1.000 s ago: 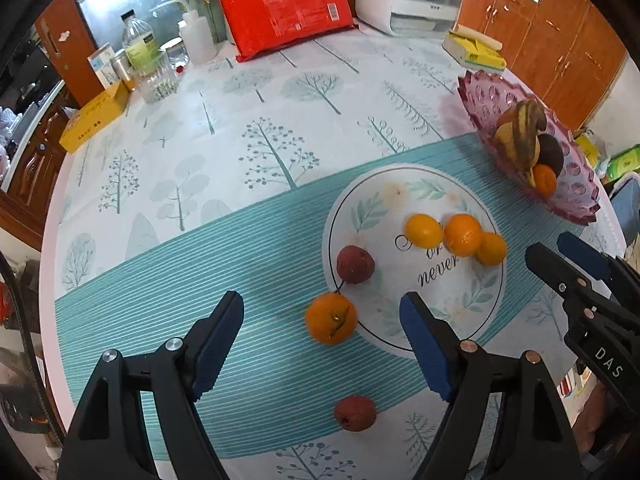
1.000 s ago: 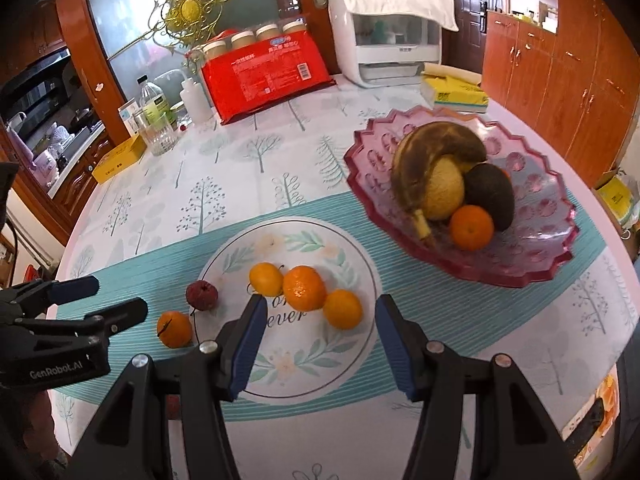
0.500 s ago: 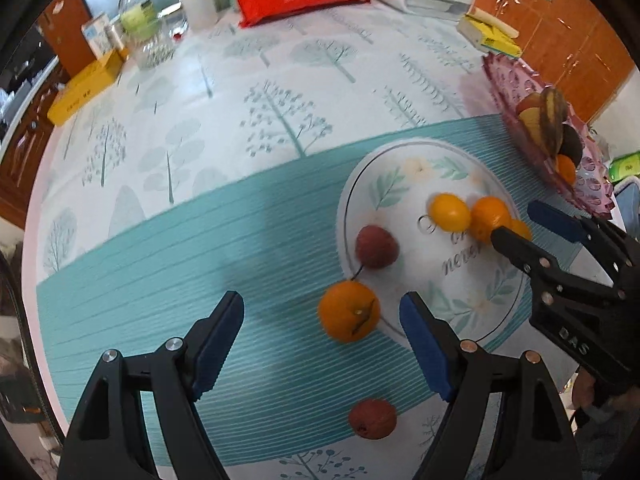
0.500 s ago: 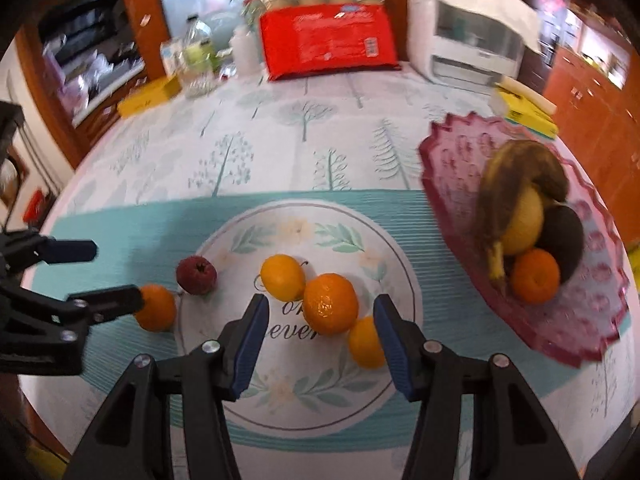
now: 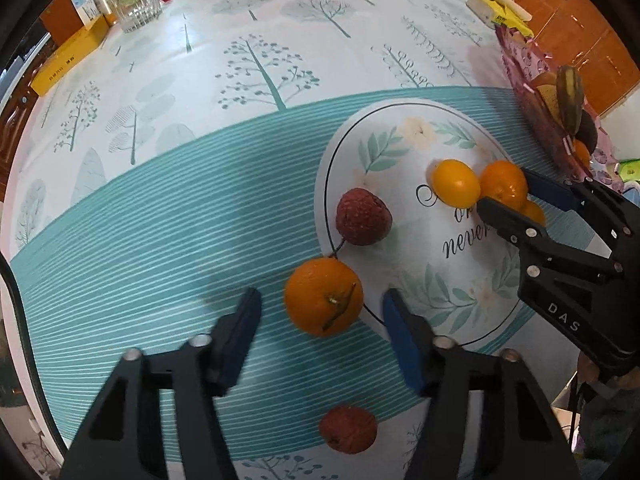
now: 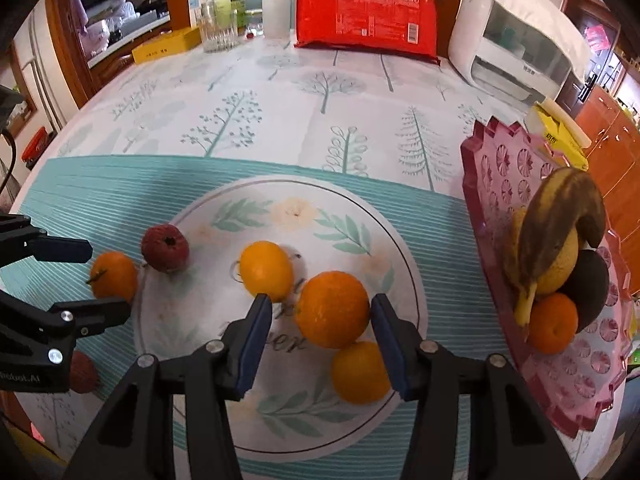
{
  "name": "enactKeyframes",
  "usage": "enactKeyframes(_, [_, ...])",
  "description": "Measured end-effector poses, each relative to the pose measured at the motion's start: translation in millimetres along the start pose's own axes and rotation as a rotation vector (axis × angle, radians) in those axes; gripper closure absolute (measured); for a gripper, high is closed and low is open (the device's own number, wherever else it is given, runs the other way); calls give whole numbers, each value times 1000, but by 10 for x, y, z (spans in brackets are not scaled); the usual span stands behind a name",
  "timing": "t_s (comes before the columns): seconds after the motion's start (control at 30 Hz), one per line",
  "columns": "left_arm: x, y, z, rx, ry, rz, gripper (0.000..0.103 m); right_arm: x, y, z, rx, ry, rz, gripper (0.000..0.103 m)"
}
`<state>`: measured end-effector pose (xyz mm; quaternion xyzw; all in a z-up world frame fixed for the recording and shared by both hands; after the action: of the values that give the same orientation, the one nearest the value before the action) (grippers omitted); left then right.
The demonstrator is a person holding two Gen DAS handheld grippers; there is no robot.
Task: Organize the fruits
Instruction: 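Grasp an orange on the plate with the left tool while the right tool grasps another orange, then carry the orange with the left tool into the pink bowl while the right tool carries its orange there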
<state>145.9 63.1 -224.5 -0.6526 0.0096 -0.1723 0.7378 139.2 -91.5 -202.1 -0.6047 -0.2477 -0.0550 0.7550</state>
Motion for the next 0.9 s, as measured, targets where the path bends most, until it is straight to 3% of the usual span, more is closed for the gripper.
enactKeyframes(0.17, [-2,70,-42,28,-3,10,64,-42,83,-75,17,6,29,62])
enactKeyframes(0.37, [14,63,-44,31,-18,3,65,-50,37,-115,61,43,2,65])
enactKeyframes(0.7, [133,-412,-42,28,-36,-93,66,-10,-528,-84,195,132,-144,66])
enactKeyframes(0.9, [219,-825,-225,-5,-17,-173,66,-9,-963,-44,214,135,-228,65])
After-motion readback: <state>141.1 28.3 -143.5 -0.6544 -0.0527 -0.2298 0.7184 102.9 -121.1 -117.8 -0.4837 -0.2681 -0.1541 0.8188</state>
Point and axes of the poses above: each gripper's, at about its wrist camera, not at the fingertips, and y roughly the way its jaws point, z to its left, x to its top, the point moved 4 cm from there along y, roughly the way its jaws point, and after that the axes turned 14 degrees about x, right-handed, at the moved point
